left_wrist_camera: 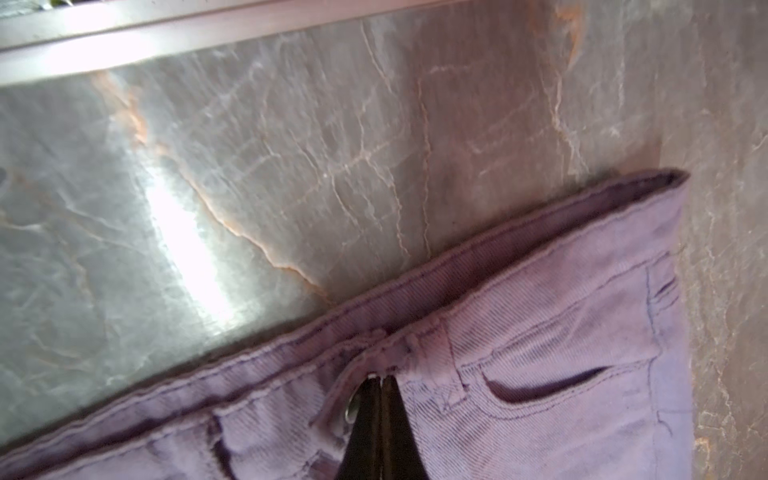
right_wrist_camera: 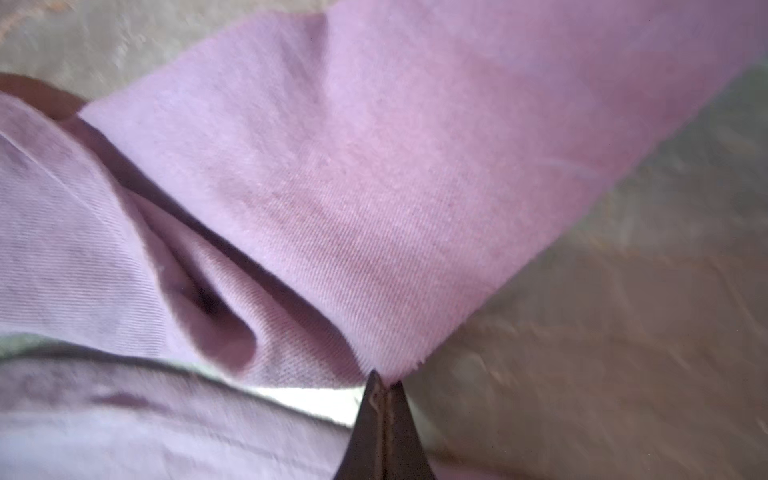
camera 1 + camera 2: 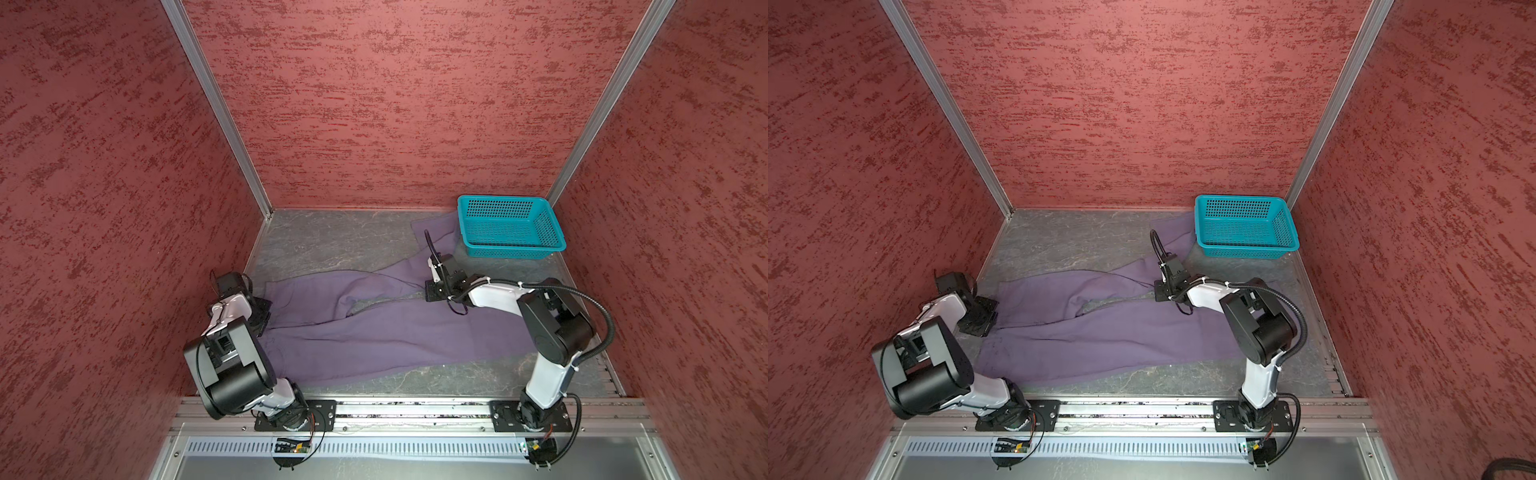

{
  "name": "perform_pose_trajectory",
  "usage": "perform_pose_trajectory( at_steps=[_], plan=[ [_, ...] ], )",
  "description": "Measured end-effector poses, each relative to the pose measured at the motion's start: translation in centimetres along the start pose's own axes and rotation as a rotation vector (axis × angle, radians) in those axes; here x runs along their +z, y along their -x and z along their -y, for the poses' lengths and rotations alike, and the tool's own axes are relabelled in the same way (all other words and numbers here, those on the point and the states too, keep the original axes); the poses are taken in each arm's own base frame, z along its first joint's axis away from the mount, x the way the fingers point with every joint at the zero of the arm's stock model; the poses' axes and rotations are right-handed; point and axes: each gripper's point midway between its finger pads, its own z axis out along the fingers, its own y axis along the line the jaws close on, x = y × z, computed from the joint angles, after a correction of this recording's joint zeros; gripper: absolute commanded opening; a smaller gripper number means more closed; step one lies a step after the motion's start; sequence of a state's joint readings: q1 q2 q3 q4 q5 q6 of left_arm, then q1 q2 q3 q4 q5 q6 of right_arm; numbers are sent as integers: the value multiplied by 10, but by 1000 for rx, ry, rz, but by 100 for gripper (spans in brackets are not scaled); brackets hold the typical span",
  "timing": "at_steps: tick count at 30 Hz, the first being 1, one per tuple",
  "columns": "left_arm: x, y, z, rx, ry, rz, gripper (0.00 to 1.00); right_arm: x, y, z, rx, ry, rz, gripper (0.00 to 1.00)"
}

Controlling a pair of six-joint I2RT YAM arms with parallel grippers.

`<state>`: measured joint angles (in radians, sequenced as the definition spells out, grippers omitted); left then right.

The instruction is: Fold and stack the trousers

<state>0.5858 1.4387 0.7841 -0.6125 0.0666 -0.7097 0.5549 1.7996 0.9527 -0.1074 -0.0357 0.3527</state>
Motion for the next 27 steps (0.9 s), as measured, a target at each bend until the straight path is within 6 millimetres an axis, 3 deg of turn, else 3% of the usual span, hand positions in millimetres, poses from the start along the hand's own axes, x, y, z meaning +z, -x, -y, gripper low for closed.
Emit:
perform_pose_trajectory(
  at_steps=[3,4,6,8,13,18,21,23,24,25,26,27],
  plan=[
    [-2,1,-2,-7,-1,0,0,-4,-13,6,20,-5,-6,0],
    [-4,0,-2,-7,-2,1,10,-5,-15,7,26,-4,-2,0],
    [-8,-1,0,2,-11,5,56,-6,-16,7,35,-2,4,0],
    [-13,-4,6,20,-29,10,71,-6,-16,7,37,-1,6,0],
    [-12,-23,33,97,-65,-39,76,-5,-14,6,37,0,6,0],
    [0,-36,73,179,-73,-73,80,-4,-12,4,44,9,6,0],
    [8,-44,92,215,-66,-88,81,-4,-12,4,54,10,8,0],
    [13,-46,101,225,-60,-92,74,-4,-13,4,58,12,11,0],
    [15,-47,104,225,-56,-94,63,-5,-14,5,59,12,11,0],
    [17,-47,105,222,-52,-95,46,-6,-15,5,61,11,10,0],
    [19,-48,105,222,-47,-96,22,-6,-16,5,63,11,9,0],
    [20,-48,104,224,-42,-97,10,-7,-17,6,66,12,9,0]
  ],
)
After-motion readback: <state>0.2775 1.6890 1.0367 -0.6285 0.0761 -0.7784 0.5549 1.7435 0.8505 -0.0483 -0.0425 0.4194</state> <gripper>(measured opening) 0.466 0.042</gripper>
